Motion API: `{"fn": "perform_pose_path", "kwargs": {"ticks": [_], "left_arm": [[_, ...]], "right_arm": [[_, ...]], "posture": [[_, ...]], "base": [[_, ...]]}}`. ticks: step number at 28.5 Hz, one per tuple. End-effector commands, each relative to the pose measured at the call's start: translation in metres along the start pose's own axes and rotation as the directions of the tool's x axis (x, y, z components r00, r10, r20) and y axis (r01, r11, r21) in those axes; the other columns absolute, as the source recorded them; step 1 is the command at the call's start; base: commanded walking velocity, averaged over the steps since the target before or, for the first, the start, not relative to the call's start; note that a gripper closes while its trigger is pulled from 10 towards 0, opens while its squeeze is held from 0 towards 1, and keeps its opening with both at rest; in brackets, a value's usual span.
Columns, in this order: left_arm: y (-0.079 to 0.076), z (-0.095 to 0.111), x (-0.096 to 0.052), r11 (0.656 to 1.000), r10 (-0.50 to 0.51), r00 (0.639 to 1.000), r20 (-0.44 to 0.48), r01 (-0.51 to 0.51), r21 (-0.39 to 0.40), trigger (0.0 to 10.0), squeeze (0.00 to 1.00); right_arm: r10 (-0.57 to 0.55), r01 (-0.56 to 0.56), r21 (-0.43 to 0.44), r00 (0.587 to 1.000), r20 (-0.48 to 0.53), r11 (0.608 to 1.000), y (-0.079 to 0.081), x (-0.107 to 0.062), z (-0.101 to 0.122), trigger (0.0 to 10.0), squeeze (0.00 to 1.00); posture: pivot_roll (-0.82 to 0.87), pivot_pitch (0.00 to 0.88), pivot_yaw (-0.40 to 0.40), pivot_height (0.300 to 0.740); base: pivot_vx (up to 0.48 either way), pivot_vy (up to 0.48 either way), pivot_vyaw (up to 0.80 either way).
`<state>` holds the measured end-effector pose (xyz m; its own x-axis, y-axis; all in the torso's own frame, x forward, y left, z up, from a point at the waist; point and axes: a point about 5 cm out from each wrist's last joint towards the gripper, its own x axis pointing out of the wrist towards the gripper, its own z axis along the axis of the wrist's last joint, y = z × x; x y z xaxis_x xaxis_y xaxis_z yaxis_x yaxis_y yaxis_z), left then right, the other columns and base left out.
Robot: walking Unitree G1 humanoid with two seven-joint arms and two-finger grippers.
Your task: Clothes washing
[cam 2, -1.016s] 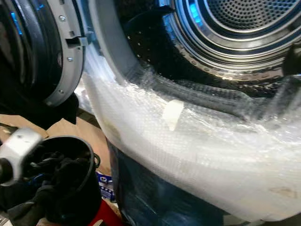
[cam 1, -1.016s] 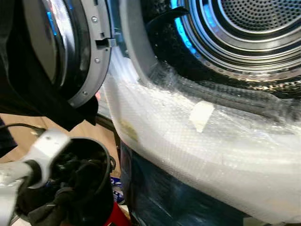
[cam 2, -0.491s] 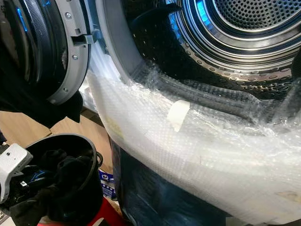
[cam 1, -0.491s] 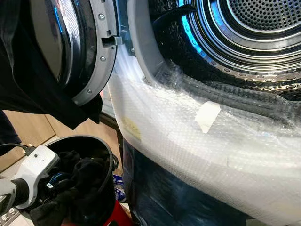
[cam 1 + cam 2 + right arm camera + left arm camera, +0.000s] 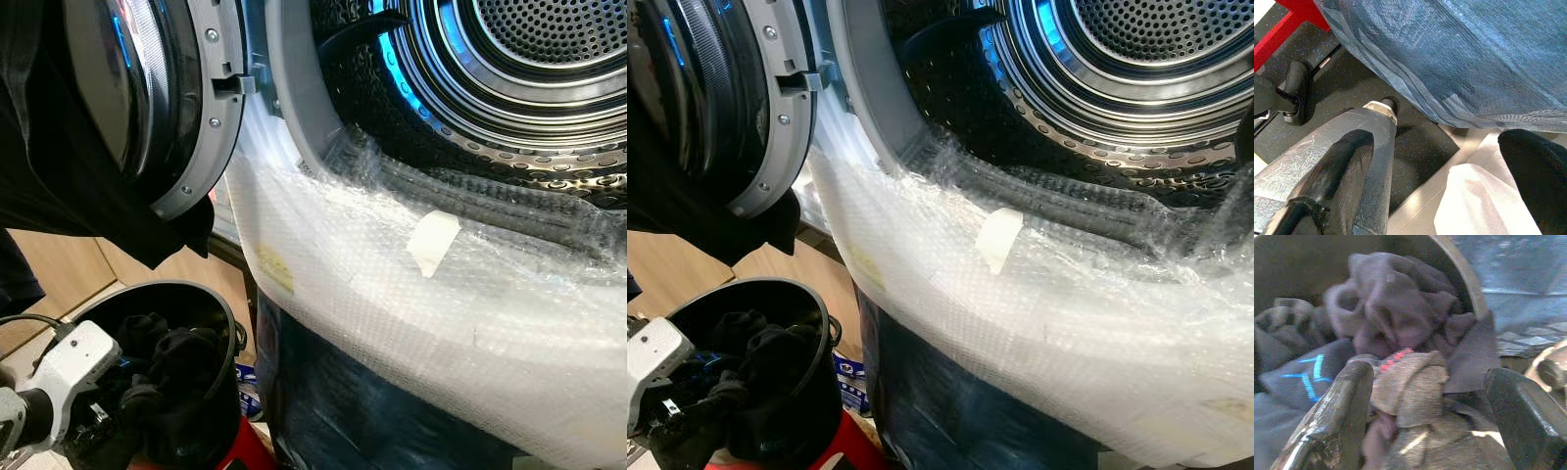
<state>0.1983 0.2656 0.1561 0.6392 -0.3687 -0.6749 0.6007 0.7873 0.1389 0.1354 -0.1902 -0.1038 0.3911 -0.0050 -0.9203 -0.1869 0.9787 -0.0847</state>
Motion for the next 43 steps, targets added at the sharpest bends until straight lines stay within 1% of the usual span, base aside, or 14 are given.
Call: {"fn": "perform_pose_path", "kwargs": {"ticks": [1, 19, 20, 21, 22, 24, 25, 26, 29, 30, 31, 34, 36, 43], "left_arm": [[0.001, -0.002, -0.002, 1.0, -0.002, 1.0, -0.03, 0.003, 0.028, 10.0, 0.0], [-0.006, -0.015, 0.018, 1.0, -0.011, 1.0, -0.017, 0.011, -0.007, 9.3, 0.0], [-0.006, -0.015, 0.018, 1.0, -0.011, 1.0, -0.017, 0.011, -0.007, 3.5, 0.0], [-0.006, -0.015, 0.018, 1.0, -0.01, 1.0, -0.018, 0.01, -0.007, 3.5, 0.0], [-0.004, -0.017, 0.017, 1.0, 0.009, 1.0, -0.027, -0.009, 0.003, 1.2, 0.0], [-0.003, -0.018, 0.017, 1.0, 0.028, 0.999, -0.032, -0.028, 0.005, 4.0, 0.0], [-0.003, -0.018, 0.017, 1.0, 0.031, 0.999, -0.032, -0.031, 0.004, 4.0, 0.0], [-0.004, -0.016, 0.019, 1.0, 0.029, 0.999, -0.02, -0.029, -0.001, 10.0, 0.0], [-0.006, -0.011, 0.024, 1.0, 0.03, 1.0, -0.003, -0.03, -0.001, 10.0, 0.0], [-0.005, -0.011, 0.024, 0.999, 0.033, 0.999, -0.003, -0.033, -0.003, 8.2, 0.0], [-0.005, -0.011, 0.024, 0.999, 0.034, 0.999, -0.004, -0.034, -0.005, 4.6, 0.0], [-0.003, -0.013, 0.025, 0.999, 0.041, 0.999, -0.016, -0.041, -0.004, 1.3, 0.0], [-0.003, -0.013, 0.025, 0.999, 0.047, 0.999, -0.017, -0.047, -0.007, 0.0, 0.0], [-0.008, -0.013, 0.028, 1.0, 0.029, 0.999, -0.014, -0.029, -0.006, 0.0, 0.0]], "right_arm": [[0.018, -0.019, -0.009, 0.999, -0.037, 1.0, 0.005, 0.0, -0.009, 10.0, 0.0], [0.019, -0.02, -0.034, 0.999, -0.029, 0.999, 0.006, 0.0, -0.006, 10.0, 0.0], [0.019, -0.02, -0.033, 0.999, -0.029, 0.999, 0.006, 0.0, -0.006, 10.0, 0.0], [0.019, -0.02, -0.032, 0.999, -0.029, 0.999, 0.005, 0.0, -0.006, 10.0, 0.0], [0.019, -0.02, -0.031, 0.999, -0.03, 0.999, 0.005, 0.0, -0.006, 10.0, 0.0], [0.018, -0.019, -0.033, 0.999, -0.031, 0.999, 0.005, 0.0, -0.006, 10.0, 0.0], [0.018, -0.019, -0.033, 0.999, -0.031, 0.999, 0.005, 0.0, -0.006, 10.0, 0.0], [0.018, -0.019, -0.037, 0.999, -0.031, 0.999, 0.005, 0.0, -0.006, 10.0, 0.0], [0.018, -0.018, -0.051, 1.0, -0.016, 0.999, 0.005, 0.0, -0.003, 10.0, 0.0], [0.018, -0.018, -0.052, 1.0, -0.015, 0.998, 0.005, 0.0, -0.003, 10.0, 0.0], [0.018, -0.018, -0.052, 1.0, -0.015, 0.998, 0.005, 0.0, -0.002, 10.0, 0.0], [0.011, -0.013, -0.071, 1.0, -0.02, 0.997, 0.004, 0.0, -0.002, 10.0, 0.0], [0.01, -0.011, -0.078, 1.0, -0.02, 0.997, 0.004, 0.0, -0.002, 10.0, 0.0], [0.008, -0.01, -0.082, 1.0, -0.016, 0.997, 0.004, 0.001, 0.0, 10.0, 0.0]], "posture": [[0.13, 0.051, 0.005, 0.74], [0.13, 0.056, -0.007, 0.74], [0.13, 0.056, -0.009, 0.74], [0.13, 0.056, -0.009, 0.74], [0.13, 0.058, -0.011, 0.74], [0.14, 0.059, -0.013, 0.74], [0.14, 0.059, -0.013, 0.74], [0.14, 0.058, -0.015, 0.74], [0.13, 0.056, -0.015, 0.74], [0.13, 0.056, -0.015, 0.74], [0.13, 0.056, -0.014, 0.74], [0.13, 0.056, -0.015, 0.74], [0.13, 0.057, -0.016, 0.74], [0.13, 0.054, -0.015, 0.74]], "base": [[0.0, 0.0, 0.0], [0.0, 0.0, 0.0], [0.0, 0.0, 0.0], [0.0, 0.0, 0.0], [0.0, 0.0, 0.0], [0.0, 0.0, 0.0], [0.0, 0.0, 0.0], [0.0, 0.0, 0.0], [0.0, 0.0, 0.0], [0.0, 0.0, 0.0], [0.0, 0.0, 0.0], [0.0, 0.0, 0.0], [0.0, 0.0, 0.0], [0.0, 0.0, 0.0]]}}
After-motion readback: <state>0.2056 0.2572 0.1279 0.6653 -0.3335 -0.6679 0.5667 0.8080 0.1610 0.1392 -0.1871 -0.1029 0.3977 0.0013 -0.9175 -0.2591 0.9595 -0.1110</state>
